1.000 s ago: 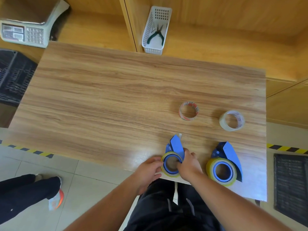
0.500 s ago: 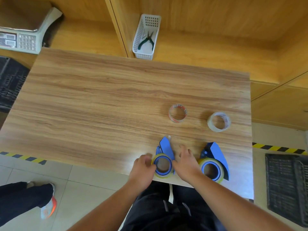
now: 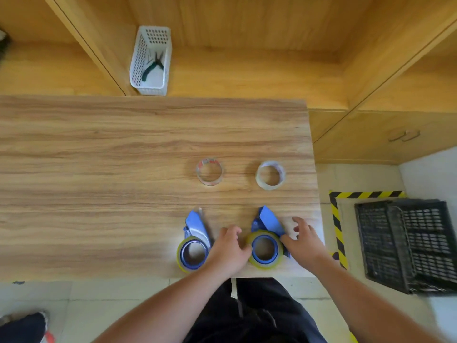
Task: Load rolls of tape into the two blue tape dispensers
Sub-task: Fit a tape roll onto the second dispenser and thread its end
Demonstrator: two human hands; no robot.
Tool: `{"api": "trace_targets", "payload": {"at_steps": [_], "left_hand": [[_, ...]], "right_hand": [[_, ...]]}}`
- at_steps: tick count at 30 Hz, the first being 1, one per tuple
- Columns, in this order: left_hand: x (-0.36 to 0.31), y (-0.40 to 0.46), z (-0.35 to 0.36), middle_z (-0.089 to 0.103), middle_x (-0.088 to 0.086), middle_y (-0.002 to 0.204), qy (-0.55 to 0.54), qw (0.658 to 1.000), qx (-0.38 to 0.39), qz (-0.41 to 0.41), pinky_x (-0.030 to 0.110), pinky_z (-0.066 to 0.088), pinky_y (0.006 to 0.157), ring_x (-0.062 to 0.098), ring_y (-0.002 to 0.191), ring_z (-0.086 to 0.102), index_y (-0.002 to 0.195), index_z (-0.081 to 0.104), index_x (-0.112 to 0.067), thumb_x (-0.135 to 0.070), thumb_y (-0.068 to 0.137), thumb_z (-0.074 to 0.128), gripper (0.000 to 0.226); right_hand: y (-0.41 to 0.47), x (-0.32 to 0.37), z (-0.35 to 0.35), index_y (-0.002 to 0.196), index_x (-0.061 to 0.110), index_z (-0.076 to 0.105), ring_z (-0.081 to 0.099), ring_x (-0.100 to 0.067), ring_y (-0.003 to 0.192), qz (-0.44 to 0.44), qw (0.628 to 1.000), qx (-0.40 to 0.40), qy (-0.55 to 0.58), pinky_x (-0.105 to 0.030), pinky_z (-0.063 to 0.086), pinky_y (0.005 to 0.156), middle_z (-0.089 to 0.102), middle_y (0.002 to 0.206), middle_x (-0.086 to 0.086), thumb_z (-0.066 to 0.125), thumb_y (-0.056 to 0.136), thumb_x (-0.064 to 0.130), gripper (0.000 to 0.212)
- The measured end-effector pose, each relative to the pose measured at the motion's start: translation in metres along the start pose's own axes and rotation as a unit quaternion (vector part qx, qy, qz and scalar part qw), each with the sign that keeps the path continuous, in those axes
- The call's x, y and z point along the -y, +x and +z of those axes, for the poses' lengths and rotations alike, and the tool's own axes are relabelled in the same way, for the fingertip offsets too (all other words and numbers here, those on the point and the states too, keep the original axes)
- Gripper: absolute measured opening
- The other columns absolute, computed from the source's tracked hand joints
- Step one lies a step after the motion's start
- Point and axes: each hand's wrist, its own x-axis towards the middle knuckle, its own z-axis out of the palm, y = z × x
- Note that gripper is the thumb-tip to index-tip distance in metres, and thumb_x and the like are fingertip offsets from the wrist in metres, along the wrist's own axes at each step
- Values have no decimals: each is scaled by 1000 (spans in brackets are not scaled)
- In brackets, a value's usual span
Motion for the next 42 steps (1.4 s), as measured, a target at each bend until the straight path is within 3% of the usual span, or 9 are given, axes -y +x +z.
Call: {"api": "trace_targets", "payload": {"at_steps": [3, 7, 12, 17, 25, 28, 31, 36, 42], "left_hand": [[-5, 13, 10, 47, -3, 146, 22, 999, 18, -25, 33, 47, 96, 21, 125, 58, 147, 44, -24, -55, 89, 68, 70], [-5, 24, 25, 46, 0, 144, 56, 998, 23, -20, 38, 50, 101, 24, 124, 58, 146, 46, -22, -60, 83, 71, 78], [-12, 26, 39, 47, 4, 138, 87, 996, 4, -2, 41, 52, 96, 30, 116, 62, 141, 49, -20, -45, 92, 67, 58], [-20, 24, 38, 61, 5, 125, 78, 997, -13, -1, 44, 55, 91, 29, 109, 64, 125, 58, -20, -37, 92, 60, 38], [-37, 6, 30, 66, -1, 109, 51, 998, -22, 6, 44, 58, 83, 23, 95, 66, 119, 57, -23, -41, 87, 58, 37], [-49, -2, 28, 66, -1, 104, 35, 998, -41, 20, 40, 56, 79, 24, 91, 64, 114, 56, -22, -41, 89, 60, 31], [-59, -8, 23, 64, 1, 116, 29, 998, -49, 32, 40, 54, 82, 27, 100, 65, 124, 57, -20, -47, 93, 58, 41], [-65, -19, 9, 65, -7, 113, -93, 994, -40, 45, 45, 63, 82, 18, 86, 74, 117, 58, -36, -60, 88, 57, 38], [-66, -35, 12, 65, -10, 113, -241, 962, -122, 50, 43, 66, 78, 10, 86, 75, 115, 59, -38, -49, 89, 67, 30]], "right_hand": [[1, -1, 3, 154, 29, 28, 52, -30, 126, -3, 999, 40, 0, -47, 53, 96, 46, 145, -8, 66, 85, 40, 79], [3, 1, 10, 158, 28, 22, 52, -28, 127, -12, 997, 75, 4, -33, 46, 88, 43, 150, -7, 64, 87, 34, 82], [7, 4, 8, 158, 29, 25, 53, -27, 126, -7, 994, 108, -4, -33, 45, 92, 45, 146, -7, 63, 84, 33, 83], [4, 7, 4, 140, 25, 49, 61, -15, 98, -18, 991, 129, 22, -31, 51, 78, 59, 122, 0, 67, 79, 29, 64], [-7, 12, -14, 125, 28, 38, 67, -12, 86, -18, 987, 124, 99, -26, 52, 66, 68, 101, 4, 73, 81, 22, 57], [-12, 13, -21, 125, 31, 39, 69, -19, 80, -41, 988, 90, 119, -32, 54, 68, 70, 96, 0, 69, 81, 13, 57], [-14, 13, -26, 127, 36, 46, 70, -23, 85, -68, 986, 56, 144, -41, 57, 76, 72, 97, 3, 66, 83, 11, 54], [-16, 14, -35, 114, 45, 57, 70, -24, 83, -93, 967, 27, 234, -50, 58, 84, 74, 95, -1, 65, 86, 9, 46], [-22, 27, -35, 109, 23, 66, 67, -20, 74, -103, 931, 18, 350, -40, 55, 77, 74, 87, -10, 63, 89, 2, 29]]}}
